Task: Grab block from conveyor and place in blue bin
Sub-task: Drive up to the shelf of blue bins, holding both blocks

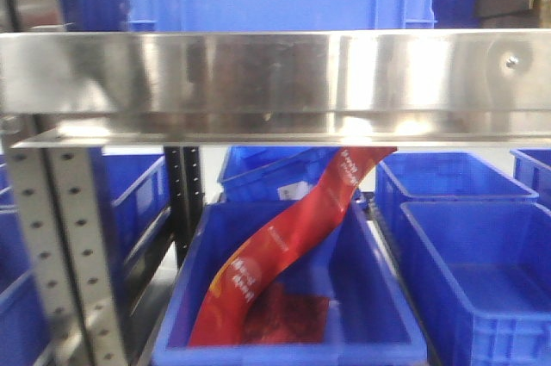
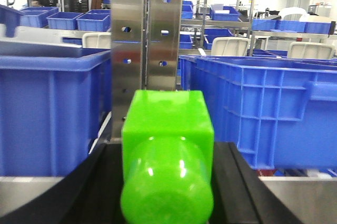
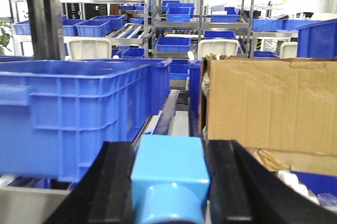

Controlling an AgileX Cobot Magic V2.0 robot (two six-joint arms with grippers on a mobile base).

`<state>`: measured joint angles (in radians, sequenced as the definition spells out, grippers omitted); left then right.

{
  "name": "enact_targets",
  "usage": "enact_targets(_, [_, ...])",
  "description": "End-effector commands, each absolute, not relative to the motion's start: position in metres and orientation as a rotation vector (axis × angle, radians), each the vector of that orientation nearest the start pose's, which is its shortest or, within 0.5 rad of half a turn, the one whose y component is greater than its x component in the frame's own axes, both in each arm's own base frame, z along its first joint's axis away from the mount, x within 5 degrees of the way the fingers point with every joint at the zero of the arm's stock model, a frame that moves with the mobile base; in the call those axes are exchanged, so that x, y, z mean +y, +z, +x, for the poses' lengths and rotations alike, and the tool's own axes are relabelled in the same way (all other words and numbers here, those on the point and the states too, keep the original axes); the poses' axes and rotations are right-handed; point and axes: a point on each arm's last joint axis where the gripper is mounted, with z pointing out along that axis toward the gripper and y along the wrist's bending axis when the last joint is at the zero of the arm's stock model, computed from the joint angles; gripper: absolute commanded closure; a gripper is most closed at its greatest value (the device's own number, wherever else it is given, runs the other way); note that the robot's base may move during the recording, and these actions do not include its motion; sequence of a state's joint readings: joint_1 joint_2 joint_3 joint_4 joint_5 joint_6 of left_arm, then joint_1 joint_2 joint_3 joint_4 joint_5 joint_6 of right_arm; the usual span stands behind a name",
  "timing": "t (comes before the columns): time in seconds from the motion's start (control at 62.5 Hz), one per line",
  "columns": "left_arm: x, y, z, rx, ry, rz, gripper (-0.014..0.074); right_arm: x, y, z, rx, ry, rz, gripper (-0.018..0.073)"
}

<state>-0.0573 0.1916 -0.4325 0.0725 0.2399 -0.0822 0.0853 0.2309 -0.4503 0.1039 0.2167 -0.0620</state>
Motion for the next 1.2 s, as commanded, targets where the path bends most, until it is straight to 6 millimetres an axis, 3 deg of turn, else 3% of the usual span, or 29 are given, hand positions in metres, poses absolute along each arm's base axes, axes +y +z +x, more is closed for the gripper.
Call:
enact_targets(0.0, [-0.0017, 0.3264, 0.0497, 1.456, -0.054, 0.021, 0.0708, 0.0063, 0.3322, 0.0558, 1.453, 0.101, -0.056, 0.0715])
enact_targets(1.184, [-0.0017, 0.3264, 0.0497, 1.456, -0.054, 0.021, 0.0708, 0.0063, 0.3322, 0.0558, 1.453, 0.101, -0.056, 0.0715])
